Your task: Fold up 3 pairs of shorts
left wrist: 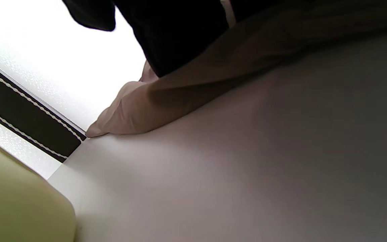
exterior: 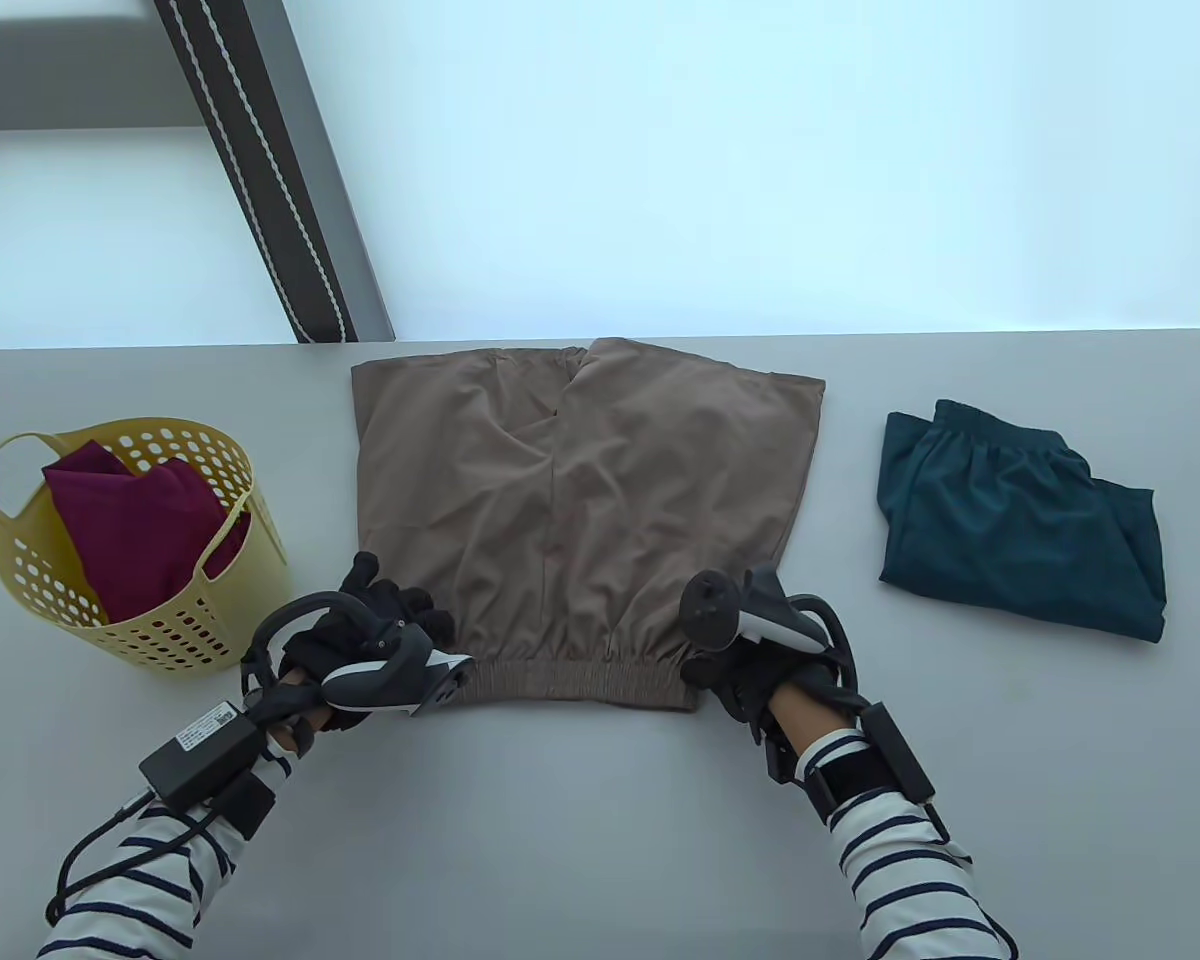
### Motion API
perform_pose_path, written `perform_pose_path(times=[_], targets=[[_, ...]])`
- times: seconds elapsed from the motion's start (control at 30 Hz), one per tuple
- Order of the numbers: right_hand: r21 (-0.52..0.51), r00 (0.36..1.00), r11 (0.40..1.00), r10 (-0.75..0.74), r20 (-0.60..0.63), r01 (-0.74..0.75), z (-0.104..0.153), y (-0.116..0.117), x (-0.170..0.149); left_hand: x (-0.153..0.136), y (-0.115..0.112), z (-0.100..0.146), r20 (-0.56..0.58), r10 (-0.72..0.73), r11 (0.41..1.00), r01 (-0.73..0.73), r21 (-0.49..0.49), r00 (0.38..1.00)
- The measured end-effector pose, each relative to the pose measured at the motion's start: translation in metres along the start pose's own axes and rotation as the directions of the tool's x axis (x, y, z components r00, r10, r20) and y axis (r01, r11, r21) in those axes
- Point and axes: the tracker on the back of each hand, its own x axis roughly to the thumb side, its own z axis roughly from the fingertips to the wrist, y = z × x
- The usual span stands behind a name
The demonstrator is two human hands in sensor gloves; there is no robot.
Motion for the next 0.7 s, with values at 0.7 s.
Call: perform_pose_path(times=[0.7], targets=[[0.109, 0.966, 0.977, 0.156, 0.204, -0.181, 0.094, 0.048, 0.035, 0.069, 0.006, 0.105, 0.189, -0.004, 0.991, -0.021, 0.132, 0.982]])
